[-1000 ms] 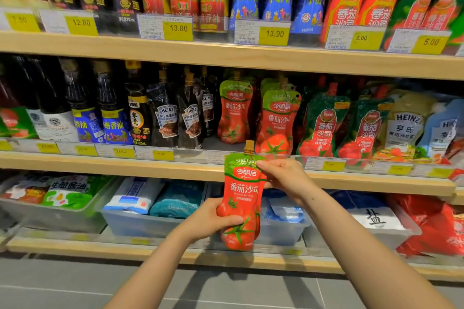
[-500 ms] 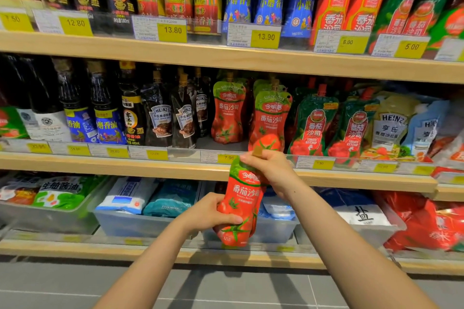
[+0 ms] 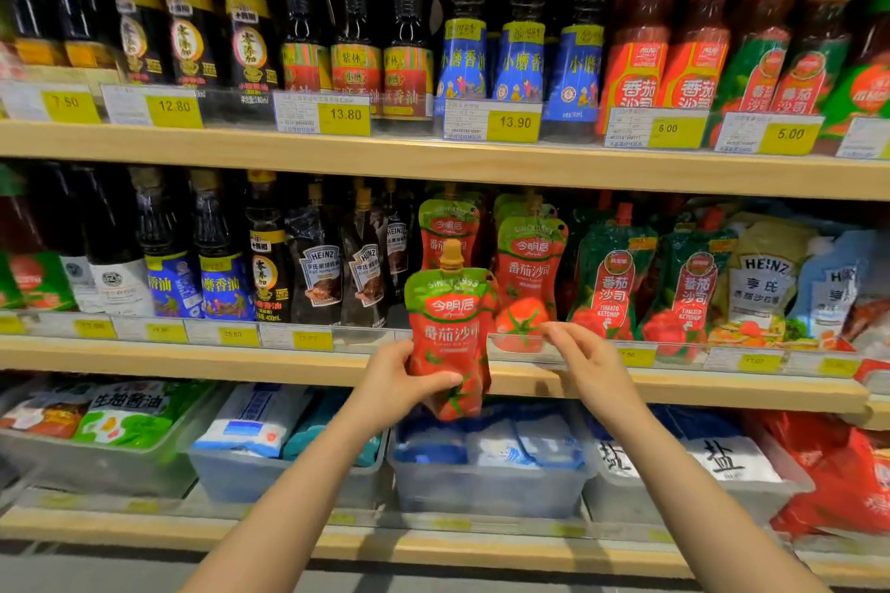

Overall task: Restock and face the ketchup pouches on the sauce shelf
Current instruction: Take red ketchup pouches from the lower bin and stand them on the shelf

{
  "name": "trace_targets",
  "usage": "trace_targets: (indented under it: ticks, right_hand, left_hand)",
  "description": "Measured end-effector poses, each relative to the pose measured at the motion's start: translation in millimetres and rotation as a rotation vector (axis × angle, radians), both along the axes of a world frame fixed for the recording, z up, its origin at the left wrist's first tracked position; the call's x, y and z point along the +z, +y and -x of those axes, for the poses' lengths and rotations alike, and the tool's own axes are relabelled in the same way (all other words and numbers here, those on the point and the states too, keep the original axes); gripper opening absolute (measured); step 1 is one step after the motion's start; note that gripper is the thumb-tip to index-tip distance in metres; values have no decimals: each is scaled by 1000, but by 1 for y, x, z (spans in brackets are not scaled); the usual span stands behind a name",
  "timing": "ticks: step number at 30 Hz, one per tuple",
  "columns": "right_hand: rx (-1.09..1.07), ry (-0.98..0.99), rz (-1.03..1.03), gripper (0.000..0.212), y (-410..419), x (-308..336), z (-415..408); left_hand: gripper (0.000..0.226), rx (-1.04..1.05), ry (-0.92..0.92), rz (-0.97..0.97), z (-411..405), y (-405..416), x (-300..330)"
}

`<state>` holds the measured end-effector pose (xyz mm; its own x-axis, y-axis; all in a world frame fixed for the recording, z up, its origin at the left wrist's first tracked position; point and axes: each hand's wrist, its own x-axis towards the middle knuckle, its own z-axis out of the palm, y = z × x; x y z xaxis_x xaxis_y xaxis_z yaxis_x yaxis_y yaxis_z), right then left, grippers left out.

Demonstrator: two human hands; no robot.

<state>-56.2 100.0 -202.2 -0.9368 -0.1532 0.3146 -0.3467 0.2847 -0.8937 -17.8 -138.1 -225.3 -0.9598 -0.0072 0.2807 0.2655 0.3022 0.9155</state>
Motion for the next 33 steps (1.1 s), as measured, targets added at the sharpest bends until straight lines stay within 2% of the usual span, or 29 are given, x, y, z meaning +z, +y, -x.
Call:
trace_targets:
  ticks: [4, 8, 13, 18, 20, 23, 25, 27, 29, 31, 33]
  right_hand:
    - [-113, 287, -315, 23, 15, 0, 17]
    - [-130, 344, -446, 24, 14, -9, 23]
    - [-108, 326, -494, 27, 12, -24, 25]
    - [-151, 343, -490, 27, 8, -25, 27]
    - [-170, 354, -490, 27, 6, -25, 27]
    - [-179, 336, -494, 27, 4, -22, 25]
    - [-190, 322, -451, 28, 4, -20, 23]
    - [-245, 327, -358, 33, 0, -15, 22]
    - [-312, 308, -278, 46, -9, -7, 24]
    - [-353, 253, -235, 63, -22, 2, 30]
    - [-388, 195, -252, 76, -35, 8, 37]
  left_hand:
    - [26, 62, 151, 35, 35, -10, 51]
    - [25, 95, 149, 28, 66, -19, 58]
    - [15, 88, -31, 76, 88, -24, 34]
    - [18, -57, -221, 145, 93, -26, 35]
    - [19, -59, -269, 158, 93, -28, 39]
    - [33, -50, -297, 192, 90, -25, 43]
    - [49, 52, -221, 231, 84, -18, 41]
    - [72, 317, -52, 274, 75, -2, 33]
    - [90, 507, 102, 298, 66, 20, 23]
    - [100, 593, 119, 369, 64, 39, 17]
    - [101, 676, 92, 433, 66, 51, 17]
